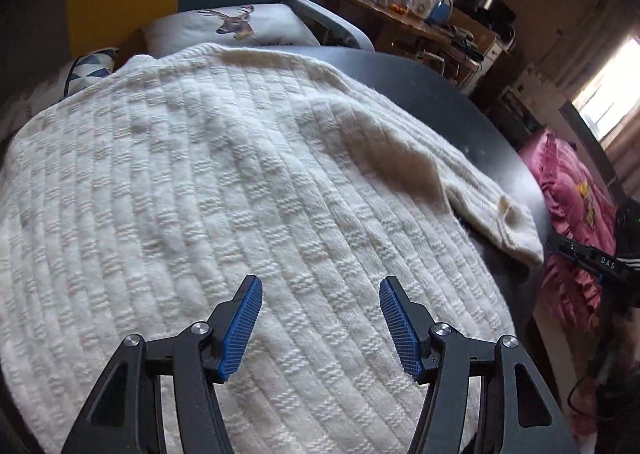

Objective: Fold clothes
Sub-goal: 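Grasp the sleeve cuff with the right gripper and lay it across the body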

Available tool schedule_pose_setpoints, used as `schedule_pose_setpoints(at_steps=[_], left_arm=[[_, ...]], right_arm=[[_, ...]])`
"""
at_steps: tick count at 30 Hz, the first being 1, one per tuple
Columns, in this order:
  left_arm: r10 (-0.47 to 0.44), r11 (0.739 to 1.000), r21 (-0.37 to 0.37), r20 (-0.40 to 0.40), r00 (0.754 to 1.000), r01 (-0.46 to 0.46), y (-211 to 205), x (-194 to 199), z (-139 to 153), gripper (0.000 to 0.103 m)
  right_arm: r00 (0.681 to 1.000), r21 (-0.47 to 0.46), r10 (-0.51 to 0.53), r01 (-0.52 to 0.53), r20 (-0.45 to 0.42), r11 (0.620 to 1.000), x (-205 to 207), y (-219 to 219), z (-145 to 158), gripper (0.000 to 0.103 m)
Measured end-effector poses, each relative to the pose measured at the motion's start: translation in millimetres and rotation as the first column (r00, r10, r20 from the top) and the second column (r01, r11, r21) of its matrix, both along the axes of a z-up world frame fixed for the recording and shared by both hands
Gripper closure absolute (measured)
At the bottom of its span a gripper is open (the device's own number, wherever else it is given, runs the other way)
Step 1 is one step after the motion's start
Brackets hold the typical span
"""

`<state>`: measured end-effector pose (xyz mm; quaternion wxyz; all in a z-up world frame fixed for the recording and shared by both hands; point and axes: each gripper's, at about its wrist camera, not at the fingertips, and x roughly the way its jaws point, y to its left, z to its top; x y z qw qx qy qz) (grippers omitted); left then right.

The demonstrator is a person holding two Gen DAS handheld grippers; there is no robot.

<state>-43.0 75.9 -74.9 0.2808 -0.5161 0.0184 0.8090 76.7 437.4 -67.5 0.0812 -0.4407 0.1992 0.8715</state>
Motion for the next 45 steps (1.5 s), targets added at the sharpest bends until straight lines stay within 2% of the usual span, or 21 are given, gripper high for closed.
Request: schedule_pose_setpoints(at_steps=[2,4,8,11,15,17,19,21,23,25,28,30,31,32,35,38,40,41,42,44,45], left_arm=[[-0.03,0.999,-0.022,0.015,0.999,0.03,10,1,-10,0.041],[-0.042,0.998,-0.041,0.022,0.999,0.043,14,-2,-19,0.04],[-0.068,0.997,-0.048,-0.012,0.998,0.068,17,4,-24,0.032],[-0.072,0.997,-0.031,-0.029,0.997,0.071,16,9,-25,0.027],[-0.076,0.997,-0.028,-0.043,0.996,0.075,18,12,-25,0.022],[-0.079,0.997,-0.03,-0.051,0.996,0.078,19,13,-25,0.021],[-0.079,0.997,-0.023,-0.053,0.995,0.078,16,13,-26,0.021],[-0.077,0.997,-0.012,-0.048,0.996,0.076,14,12,-26,0.021],[-0.074,0.997,-0.003,-0.043,0.996,0.074,12,10,-26,0.021],[-0.07,0.998,0.005,-0.039,0.997,0.07,11,9,-27,0.021],[-0.067,0.998,0.006,-0.04,0.997,0.067,11,9,-27,0.02],[-0.074,0.997,-0.008,-0.046,0.996,0.074,13,9,-27,0.02],[-0.078,0.997,-0.015,-0.048,0.996,0.078,14,10,-27,0.019],[-0.084,0.996,-0.02,-0.049,0.995,0.083,15,10,-27,0.019],[-0.091,0.996,-0.021,-0.039,0.995,0.09,17,6,-22,0.019],[-0.093,0.996,-0.001,-0.026,0.995,0.093,20,-4,-8,0.019],[-0.094,0.995,0.013,-0.017,0.995,0.094,22,-11,1,0.019],[-0.096,0.995,0.021,-0.038,0.995,0.097,27,-15,12,0.019],[-0.103,0.994,0.033,-0.058,0.993,0.105,33,-19,23,0.019],[-0.126,0.99,0.055,-0.093,0.988,0.131,51,-33,44,0.019],[-0.148,0.986,0.059,-0.104,0.983,0.155,62,-42,52,0.019]], right_arm=[[1.0,0.043,-0.008,0.008,0.011,0.999,-9,-2,-11,0.066],[1.0,0.128,0.004,-0.005,0.005,0.992,-14,-9,-20,0.065],[0.996,0.35,0.089,-0.085,0.006,0.933,-13,-35,-27,0.062],[0.991,0.38,0.126,-0.136,0.052,0.915,-16,-38,-26,0.068],[0.992,0.286,0.114,-0.124,0.049,0.95,-17,-25,-18,0.093],[0.997,0.228,0.075,-0.076,0.013,0.971,-15,-10,-7,0.098],[0.999,0.202,0.009,0.0,-0.044,0.979,-9,11,10,0.098],[0.991,0.172,-0.078,0.095,-0.104,0.98,-1,38,28,0.098],[0.975,0.084,-0.184,0.195,-0.124,0.977,10,70,29,0.098],[0.952,-0.08,-0.291,0.284,-0.091,0.956,21,105,9,0.094],[0.909,-0.289,-0.416,0.394,-0.014,0.872,45,138,-26,0.093],[0.879,-0.336,-0.476,0.439,-0.032,0.833,66,144,-29,0.083],[0.865,-0.331,-0.498,0.455,-0.054,0.826,76,144,-25,0.082],[0.862,-0.302,-0.501,0.459,-0.078,0.836,83,141,-17,0.082],[0.879,-0.187,-0.458,0.432,-0.133,0.882,90,127,11,0.082],[0.914,-0.039,-0.364,0.363,-0.178,0.931,76,104,42,0.08],[0.94,0.057,-0.286,0.301,-0.185,0.952,58,88,54,0.075],[0.96,0.105,-0.243,0.259,-0.142,0.96,45,82,52,0.069],[0.978,0.152,-0.198,0.207,-0.071,0.966,31,76,45,0.069],[0.99,0.225,-0.131,0.116,0.051,0.967,7,68,27,0.069],[0.99,0.251,-0.116,0.092,0.084,0.964,0,65,19,0.069]])
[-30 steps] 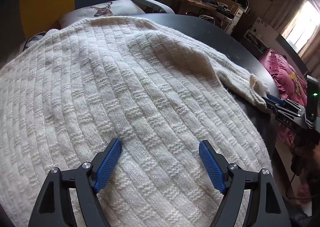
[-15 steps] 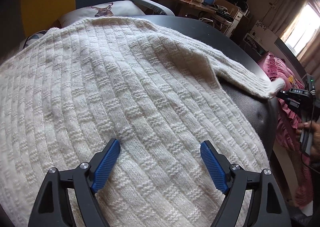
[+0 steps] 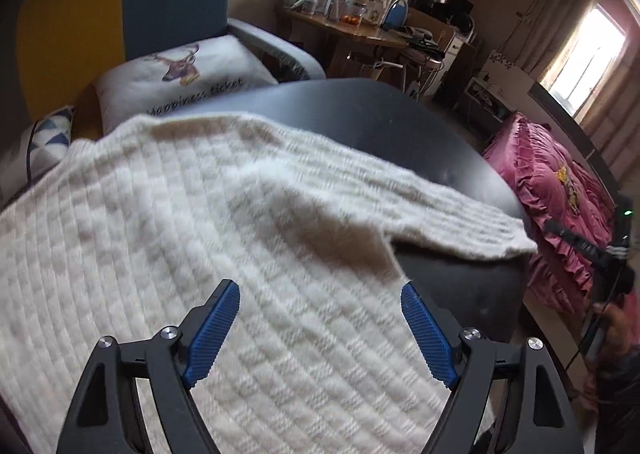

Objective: Fold clothes
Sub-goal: 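Grasp the sleeve cuff with the right gripper and lay it across the body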

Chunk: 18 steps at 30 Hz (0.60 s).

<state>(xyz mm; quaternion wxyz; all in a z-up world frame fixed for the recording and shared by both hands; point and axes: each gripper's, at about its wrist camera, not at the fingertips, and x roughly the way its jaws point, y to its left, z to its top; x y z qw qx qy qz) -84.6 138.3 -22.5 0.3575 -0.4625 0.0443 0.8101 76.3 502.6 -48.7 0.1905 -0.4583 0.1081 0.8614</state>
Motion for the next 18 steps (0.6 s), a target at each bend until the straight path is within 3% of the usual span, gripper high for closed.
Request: schedule_pose_setpoints(at_steps=[6,10,13,14,15,16,17,18], left_arm=[[-0.151,0.988,-0.034,-0.019,0.988,0.15,92,-48,20,0.019],[-0.274,0.954,-0.111,0.069,0.959,0.28,166,-65,-7,0.019],[-0.328,0.912,-0.219,0.119,0.937,0.347,212,-68,-43,0.019],[-0.336,0.897,-0.254,0.145,0.931,0.363,224,-69,-56,0.023],[-0.34,0.88,-0.297,0.154,0.928,0.372,232,-67,-70,0.034],[-0.344,0.861,-0.339,0.163,0.925,0.38,239,-65,-83,0.056],[-0.36,0.868,-0.33,0.096,0.928,0.371,241,-60,-82,0.059],[-0.364,0.873,-0.318,0.082,0.928,0.37,241,-57,-80,0.067]], right_arm=[[0.997,0.029,0.0,-0.002,0.08,1.0,-16,8,-32,0.065],[0.998,0.076,0.059,-0.061,0.031,0.995,-10,7,-40,0.06],[0.995,0.108,0.094,-0.096,0.02,0.99,-6,2,-43,0.06],[0.994,0.114,0.104,-0.105,0.017,0.988,-5,1,-44,0.064],[0.994,0.122,0.113,-0.114,0.014,0.986,-5,0,-44,0.068],[0.992,0.134,0.123,-0.124,0.014,0.983,-6,-2,-45,0.072],[0.991,0.146,0.131,-0.132,0.018,0.981,-7,-4,-44,0.078],[0.991,0.156,0.134,-0.136,0.025,0.978,-11,-4,-42,0.086]])
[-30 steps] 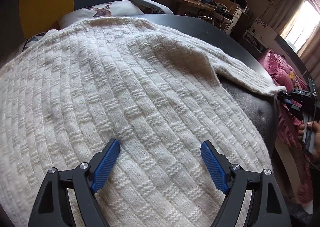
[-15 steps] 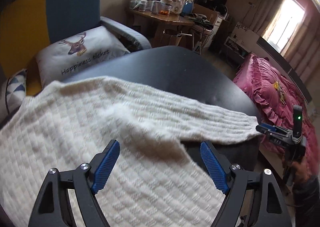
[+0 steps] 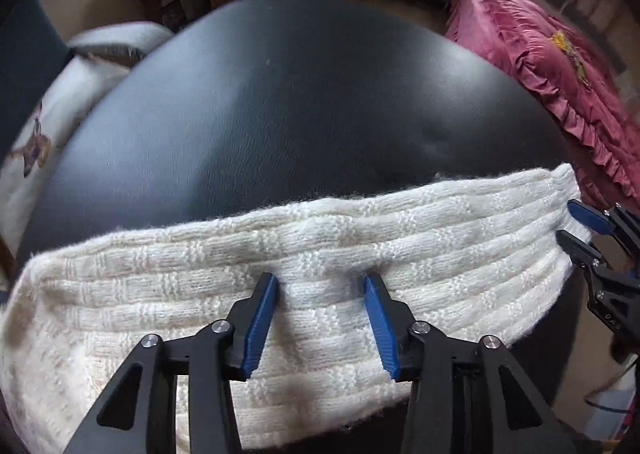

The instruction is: Fold clothes

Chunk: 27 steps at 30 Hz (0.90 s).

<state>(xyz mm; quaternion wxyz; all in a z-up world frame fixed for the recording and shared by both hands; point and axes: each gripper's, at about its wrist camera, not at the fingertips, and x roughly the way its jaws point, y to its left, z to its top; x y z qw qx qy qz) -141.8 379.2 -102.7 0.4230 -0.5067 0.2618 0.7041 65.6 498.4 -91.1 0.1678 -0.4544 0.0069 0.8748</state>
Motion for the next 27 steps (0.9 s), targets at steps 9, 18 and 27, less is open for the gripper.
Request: schedule_pose_setpoints(at_steps=[9,18,27], left_arm=[[0.085,0.984,0.158,-0.014,0.996,-0.082,6,-15,27,0.091],[0.121,0.972,0.188,0.118,0.986,-0.141,7,-33,26,0.073],[0.348,0.89,0.286,0.078,0.934,-0.355,-153,-55,75,0.057]], right_arm=[[0.995,0.064,-0.089,0.085,0.053,0.994,-52,64,9,0.091],[0.991,0.117,-0.098,0.087,0.087,0.989,-55,73,2,0.085],[0.987,-0.123,0.082,-0.099,-0.141,0.987,-70,10,62,0.082]])
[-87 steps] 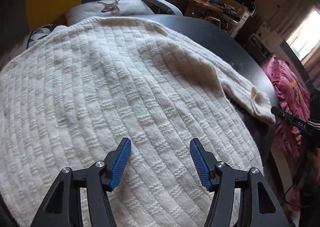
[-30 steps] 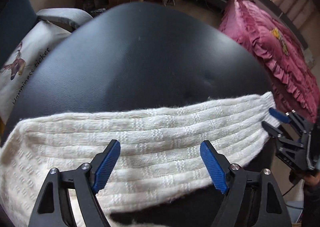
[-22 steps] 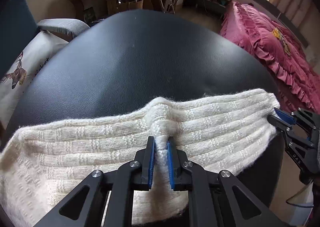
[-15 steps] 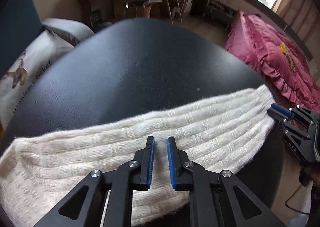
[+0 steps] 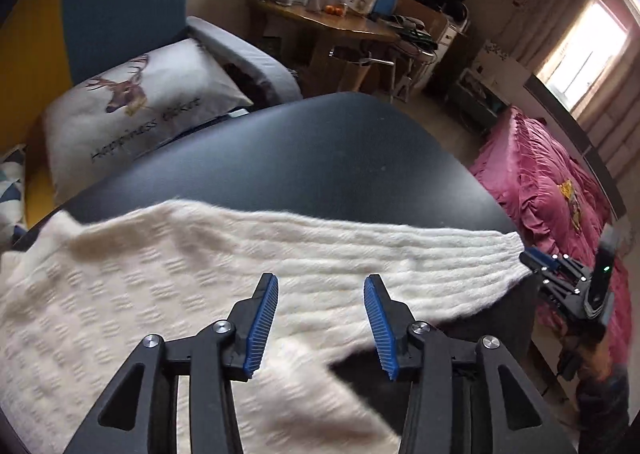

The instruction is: Fold clothes

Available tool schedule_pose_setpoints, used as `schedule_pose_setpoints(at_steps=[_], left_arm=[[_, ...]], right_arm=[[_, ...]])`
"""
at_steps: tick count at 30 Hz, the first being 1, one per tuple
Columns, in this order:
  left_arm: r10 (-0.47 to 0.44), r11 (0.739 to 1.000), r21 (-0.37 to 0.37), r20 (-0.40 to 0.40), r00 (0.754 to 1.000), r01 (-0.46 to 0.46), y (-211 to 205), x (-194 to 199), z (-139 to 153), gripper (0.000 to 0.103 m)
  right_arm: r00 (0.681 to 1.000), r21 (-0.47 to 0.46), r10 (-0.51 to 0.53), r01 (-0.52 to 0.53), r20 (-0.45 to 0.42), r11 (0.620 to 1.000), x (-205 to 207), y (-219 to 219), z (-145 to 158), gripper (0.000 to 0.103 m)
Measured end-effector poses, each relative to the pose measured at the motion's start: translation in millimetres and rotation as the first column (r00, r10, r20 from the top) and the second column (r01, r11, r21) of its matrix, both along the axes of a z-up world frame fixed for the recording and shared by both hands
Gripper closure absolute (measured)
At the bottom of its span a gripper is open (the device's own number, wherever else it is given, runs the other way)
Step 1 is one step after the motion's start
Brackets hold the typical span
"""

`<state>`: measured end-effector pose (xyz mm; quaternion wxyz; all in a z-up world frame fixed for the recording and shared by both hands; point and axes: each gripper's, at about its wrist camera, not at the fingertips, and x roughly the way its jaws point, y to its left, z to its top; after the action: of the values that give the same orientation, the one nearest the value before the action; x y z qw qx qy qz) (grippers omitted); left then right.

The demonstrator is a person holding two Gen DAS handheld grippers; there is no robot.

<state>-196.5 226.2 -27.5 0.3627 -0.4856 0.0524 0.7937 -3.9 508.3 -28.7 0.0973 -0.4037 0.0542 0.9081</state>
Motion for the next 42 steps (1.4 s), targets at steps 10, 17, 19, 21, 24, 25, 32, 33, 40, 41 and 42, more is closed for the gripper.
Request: schedule_pose_setpoints(at_steps=[10,17,19,21,24,25,32,33,40,41,42], left_arm=[[-0.024,0.999,-0.034,0.111,0.994,0.028,-53,57,-60,0.057],[-0.089,0.994,-0.051,0.116,0.989,0.096,-48,67,-73,0.056],[-0.065,0.998,0.003,0.159,0.985,0.065,-54,53,-67,0.056],[-0.026,0.999,0.039,0.152,0.988,0.02,-60,36,-55,0.056],[0.01,0.998,0.058,0.112,0.994,-0.017,-59,8,-39,0.051],[0.02,0.998,0.059,0.098,0.995,-0.026,-57,-1,-34,0.051],[-0.14,0.989,-0.043,0.08,0.987,0.144,-3,-35,-39,0.051],[-0.169,0.982,-0.069,0.077,0.983,0.175,5,-34,-41,0.051],[-0.243,0.938,-0.233,0.079,0.967,0.255,45,-41,-79,0.051],[-0.24,0.942,-0.226,0.066,0.969,0.248,45,-41,-80,0.049],[-0.236,0.946,-0.217,0.052,0.97,0.242,45,-40,-81,0.046]], right_arm=[[0.955,-0.098,0.22,-0.204,0.197,0.974,-100,-117,-47,0.082],[0.975,-0.215,0.148,-0.111,0.163,0.97,-97,-93,-54,0.082],[0.986,-0.425,0.138,-0.085,0.095,0.901,-79,-81,-46,0.078],[0.978,-0.683,0.203,-0.118,0.045,0.721,-62,-79,-50,0.072],[0.949,-0.85,0.316,-0.166,0.001,0.501,-46,-102,-65,0.071],[0.943,-0.84,0.333,-0.175,0.007,0.513,-44,-111,-67,0.071],[0.93,-0.83,0.363,-0.161,0.053,0.533,-75,-127,-88,0.066],[0.919,-0.834,0.39,-0.17,0.058,0.525,-83,-133,-89,0.066],[0.915,-0.848,0.332,-0.356,-0.231,0.391,-99,-145,-62,0.065],[0.919,-0.852,0.305,-0.359,-0.251,0.382,-96,-139,-61,0.064],[0.924,-0.853,0.281,-0.355,-0.259,0.381,-91,-135,-62,0.063]])
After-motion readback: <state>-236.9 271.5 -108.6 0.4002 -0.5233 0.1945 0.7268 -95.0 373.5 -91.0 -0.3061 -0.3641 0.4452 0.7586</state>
